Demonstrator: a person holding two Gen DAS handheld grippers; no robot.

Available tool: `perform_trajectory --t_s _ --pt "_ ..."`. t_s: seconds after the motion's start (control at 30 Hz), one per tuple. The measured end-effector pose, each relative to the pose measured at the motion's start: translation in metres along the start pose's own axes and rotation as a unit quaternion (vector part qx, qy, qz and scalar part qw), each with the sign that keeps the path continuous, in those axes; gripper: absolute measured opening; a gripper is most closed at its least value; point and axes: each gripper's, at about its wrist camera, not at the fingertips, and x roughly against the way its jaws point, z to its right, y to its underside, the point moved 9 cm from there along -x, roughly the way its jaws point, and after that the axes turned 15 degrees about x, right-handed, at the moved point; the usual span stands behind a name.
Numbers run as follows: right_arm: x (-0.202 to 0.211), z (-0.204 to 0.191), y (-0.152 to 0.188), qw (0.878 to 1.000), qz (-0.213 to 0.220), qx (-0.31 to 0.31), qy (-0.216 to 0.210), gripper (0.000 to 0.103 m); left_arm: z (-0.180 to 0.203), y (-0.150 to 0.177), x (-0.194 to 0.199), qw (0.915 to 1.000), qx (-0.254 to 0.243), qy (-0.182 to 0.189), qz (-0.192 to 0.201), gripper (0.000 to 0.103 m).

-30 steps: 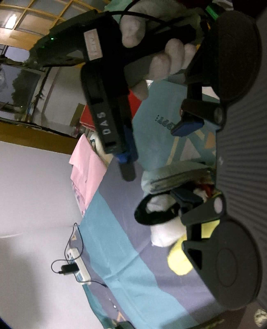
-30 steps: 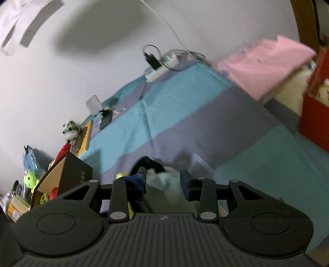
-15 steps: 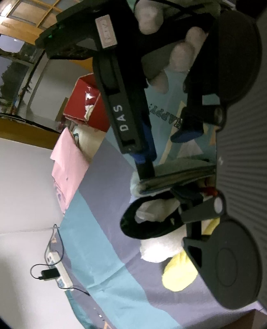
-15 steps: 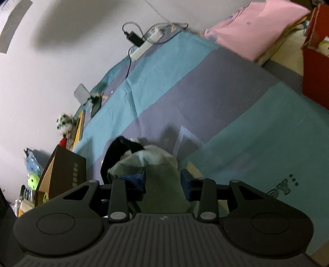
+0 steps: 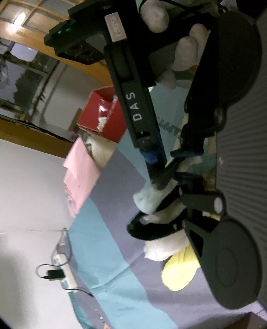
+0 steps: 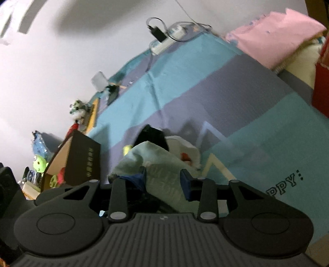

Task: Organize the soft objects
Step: 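Grasp the light-blue pouch from the pile with the right gripper, then carry the light-blue pouch into the brown box and open the right gripper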

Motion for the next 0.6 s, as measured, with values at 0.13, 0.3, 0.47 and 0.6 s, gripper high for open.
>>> perform_trajectory --t_s 0.13,0.3,0.47,0.6 --pt "0.008 -0.027 -0.01 0.999 0.016 0.024 -0.016 0.019 0.004 -0.004 0.03 0.9994 -0.013 0.004 0.032 0.007" --pt "0.004 -0.071 -0.023 0.996 0.033 0.058 -0.054 0.019 -0.006 -0.008 0.071 0.997 -0.017 -0.011 0.074 0.007" --pt "-0.016 -0.133 -0.036 0.988 0.036 0.112 -0.096 0.019 -0.032 -0.008 0.12 0.9918 -0.01 -0.049 0.118 0.007" --pt "-0.038 -0.187 -0.045 0.978 0.032 0.159 -0.132 0.019 -0.063 -0.005 0.161 0.9848 0.015 -0.083 0.152 0.007"
